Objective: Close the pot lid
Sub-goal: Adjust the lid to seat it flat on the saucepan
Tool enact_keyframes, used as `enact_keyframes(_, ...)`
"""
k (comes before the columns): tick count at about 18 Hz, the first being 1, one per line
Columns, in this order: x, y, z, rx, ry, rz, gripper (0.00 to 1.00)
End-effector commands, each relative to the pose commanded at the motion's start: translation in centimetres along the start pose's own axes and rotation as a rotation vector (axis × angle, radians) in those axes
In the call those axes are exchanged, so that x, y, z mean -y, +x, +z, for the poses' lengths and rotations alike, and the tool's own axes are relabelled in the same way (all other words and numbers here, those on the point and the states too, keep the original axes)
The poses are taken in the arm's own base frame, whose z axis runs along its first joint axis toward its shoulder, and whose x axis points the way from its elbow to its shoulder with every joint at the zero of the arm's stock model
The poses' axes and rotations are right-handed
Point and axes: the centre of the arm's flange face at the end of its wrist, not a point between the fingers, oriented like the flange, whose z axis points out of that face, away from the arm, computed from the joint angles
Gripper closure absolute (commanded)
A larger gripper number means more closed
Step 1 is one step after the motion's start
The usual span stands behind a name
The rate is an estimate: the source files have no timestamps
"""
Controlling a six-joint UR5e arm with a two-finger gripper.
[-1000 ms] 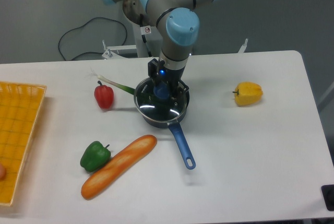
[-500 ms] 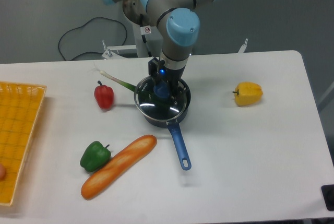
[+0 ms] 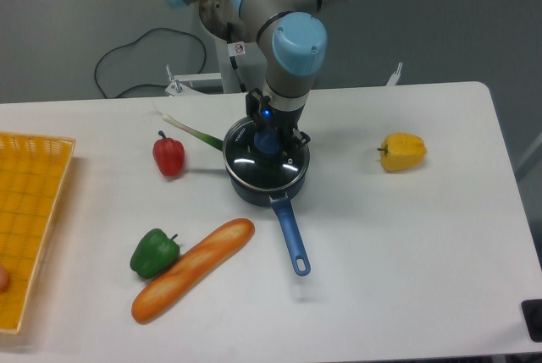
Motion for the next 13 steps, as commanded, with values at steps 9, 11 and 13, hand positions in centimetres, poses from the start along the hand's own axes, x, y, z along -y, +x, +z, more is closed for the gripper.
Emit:
enact_keyframes(9, -0.06, 0.28, 0.5, -0.01, -0.003, -0.006, 0.73)
enact_keyframes(11, 0.0, 0.29, 0.58, -0.012, -0.004, -0.006, 0.73)
enact_keyframes(13, 0.06, 0.33, 0.6, -0.012, -0.004, -0.003, 0.72)
